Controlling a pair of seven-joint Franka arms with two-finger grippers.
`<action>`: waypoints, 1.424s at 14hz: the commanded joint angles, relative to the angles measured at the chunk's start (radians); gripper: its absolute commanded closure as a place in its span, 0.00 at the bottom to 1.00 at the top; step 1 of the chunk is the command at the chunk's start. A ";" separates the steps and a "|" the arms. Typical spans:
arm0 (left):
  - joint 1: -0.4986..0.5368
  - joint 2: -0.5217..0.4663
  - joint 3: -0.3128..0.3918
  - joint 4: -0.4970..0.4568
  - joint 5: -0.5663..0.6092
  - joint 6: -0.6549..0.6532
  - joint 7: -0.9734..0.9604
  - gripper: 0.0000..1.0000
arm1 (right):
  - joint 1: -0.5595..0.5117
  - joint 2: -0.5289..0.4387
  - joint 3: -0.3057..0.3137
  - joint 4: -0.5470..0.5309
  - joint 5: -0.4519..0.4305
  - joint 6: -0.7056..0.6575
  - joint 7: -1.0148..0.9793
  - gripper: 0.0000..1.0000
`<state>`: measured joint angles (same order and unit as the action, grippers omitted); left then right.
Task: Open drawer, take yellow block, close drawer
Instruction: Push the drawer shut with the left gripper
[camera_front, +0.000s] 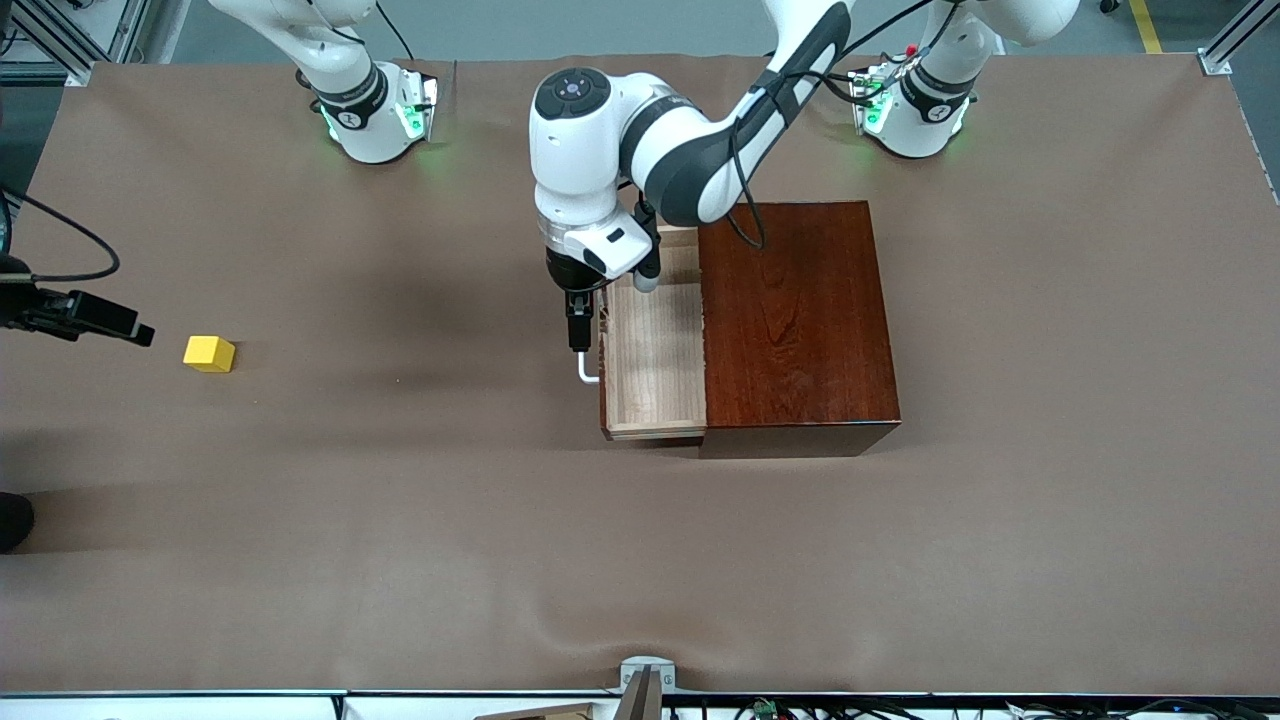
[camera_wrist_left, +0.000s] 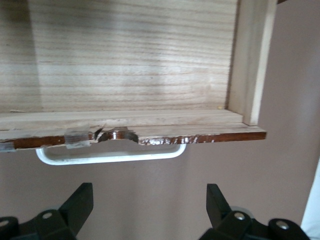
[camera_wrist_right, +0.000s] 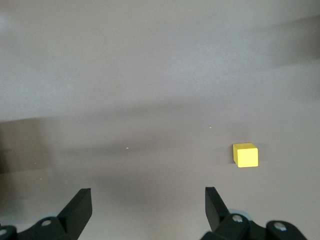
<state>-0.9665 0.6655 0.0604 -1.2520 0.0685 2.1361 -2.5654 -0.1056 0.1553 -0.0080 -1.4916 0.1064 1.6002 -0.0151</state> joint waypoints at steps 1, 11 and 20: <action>0.000 0.035 0.009 0.031 -0.134 0.008 0.127 0.00 | 0.049 -0.046 -0.007 -0.012 -0.031 -0.014 0.006 0.00; 0.034 0.078 0.012 0.017 -0.237 -0.022 0.175 0.00 | 0.101 -0.112 -0.018 -0.021 -0.119 -0.023 0.007 0.00; 0.032 0.078 0.007 0.016 -0.262 -0.110 0.188 0.00 | 0.102 -0.114 -0.015 -0.027 -0.120 -0.028 0.011 0.00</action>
<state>-0.9317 0.7393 0.0630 -1.2506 -0.1593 2.0775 -2.4090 -0.0003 0.0621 -0.0308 -1.5035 -0.0001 1.5756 -0.0105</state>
